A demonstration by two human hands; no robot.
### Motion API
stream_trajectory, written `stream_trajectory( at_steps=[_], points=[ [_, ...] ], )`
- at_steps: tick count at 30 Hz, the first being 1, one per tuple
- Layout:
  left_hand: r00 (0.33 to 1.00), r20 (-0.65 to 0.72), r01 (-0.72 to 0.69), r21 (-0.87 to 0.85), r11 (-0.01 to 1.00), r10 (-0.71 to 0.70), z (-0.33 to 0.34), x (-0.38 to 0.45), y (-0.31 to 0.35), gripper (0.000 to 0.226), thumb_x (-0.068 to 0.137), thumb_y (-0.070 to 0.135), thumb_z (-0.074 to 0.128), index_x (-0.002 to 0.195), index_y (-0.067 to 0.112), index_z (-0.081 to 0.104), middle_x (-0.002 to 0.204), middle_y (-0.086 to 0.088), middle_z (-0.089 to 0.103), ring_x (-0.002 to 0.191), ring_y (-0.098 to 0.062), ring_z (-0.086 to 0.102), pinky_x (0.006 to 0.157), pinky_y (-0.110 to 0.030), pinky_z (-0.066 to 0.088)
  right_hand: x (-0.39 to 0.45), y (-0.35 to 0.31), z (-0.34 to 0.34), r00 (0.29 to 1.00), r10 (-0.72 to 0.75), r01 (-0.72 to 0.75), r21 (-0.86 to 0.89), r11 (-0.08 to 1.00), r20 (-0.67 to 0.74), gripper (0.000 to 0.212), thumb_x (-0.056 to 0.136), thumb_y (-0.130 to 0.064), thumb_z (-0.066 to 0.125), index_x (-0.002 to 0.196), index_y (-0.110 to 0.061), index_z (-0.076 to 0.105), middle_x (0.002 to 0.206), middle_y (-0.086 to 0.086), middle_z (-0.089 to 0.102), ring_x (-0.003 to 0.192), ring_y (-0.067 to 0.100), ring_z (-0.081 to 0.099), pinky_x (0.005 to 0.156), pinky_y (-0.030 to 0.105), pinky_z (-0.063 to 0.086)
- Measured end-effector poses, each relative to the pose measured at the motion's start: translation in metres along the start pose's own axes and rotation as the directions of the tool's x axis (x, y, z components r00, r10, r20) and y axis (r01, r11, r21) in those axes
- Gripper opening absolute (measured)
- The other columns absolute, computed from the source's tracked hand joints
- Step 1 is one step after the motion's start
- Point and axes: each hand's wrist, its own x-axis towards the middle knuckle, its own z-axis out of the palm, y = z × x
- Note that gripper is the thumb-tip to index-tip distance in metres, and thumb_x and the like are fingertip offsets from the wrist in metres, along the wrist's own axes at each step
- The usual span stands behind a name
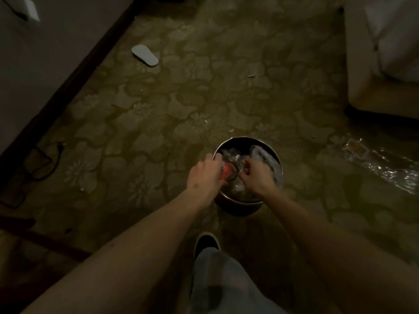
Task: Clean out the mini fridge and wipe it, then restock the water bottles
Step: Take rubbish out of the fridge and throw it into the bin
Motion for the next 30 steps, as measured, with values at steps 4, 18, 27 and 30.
stream_trajectory(
  at_steps=[4,18,27,30],
  points=[
    [0.999,0.036,-0.001,-0.075,0.997,0.003,0.009,0.002,-0.002,0.086,0.073,0.04,0.083,0.141,0.017,0.034,0.14,-0.006,0.042,0.122,-0.029,0.051,0.095,-0.045,0.051,-0.004,0.014,0.006,1.0,-0.007,0.007,-0.014,1.0,0.0,0.032,0.092,-0.017,0.061,0.123,-0.011,0.06,0.112,0.005,0.066,0.104,0.02,0.061,0.085,0.029,0.047],
    [0.998,-0.06,-0.016,-0.062,0.998,0.012,-0.042,-0.067,-0.008,0.066,0.089,0.045,0.066,0.143,0.019,0.037,0.144,-0.003,0.044,0.129,-0.022,0.046,0.096,-0.038,0.047,-0.061,-0.021,-0.042,0.99,-0.137,0.139,-0.082,0.987,0.029,0.051,0.091,-0.022,0.063,0.14,-0.018,0.05,0.133,0.001,0.059,0.117,0.014,0.056,0.093,0.028,0.045],
    [0.986,-0.167,-0.01,-0.004,1.0,0.009,-0.102,-0.151,0.004,0.053,0.095,0.045,0.056,0.139,0.018,0.043,0.142,-0.002,0.047,0.127,-0.022,0.047,0.096,-0.038,0.046,-0.142,-0.095,-0.089,0.952,-0.299,0.306,-0.247,0.919,0.067,0.049,0.093,-0.023,0.058,0.14,-0.018,0.048,0.127,0.004,0.064,0.112,0.021,0.06,0.091,0.034,0.05],
    [0.973,-0.232,0.013,-0.004,1.0,-0.014,-0.123,-0.187,0.0,0.054,0.095,0.047,0.053,0.14,0.019,0.044,0.142,-0.001,0.047,0.128,-0.021,0.047,0.098,-0.039,0.047,-0.173,-0.121,-0.103,0.936,-0.346,0.351,-0.269,0.897,0.069,0.05,0.094,-0.025,0.057,0.143,-0.022,0.045,0.125,0.003,0.065,0.108,0.019,0.063,0.087,0.035,0.054]
  ],
)
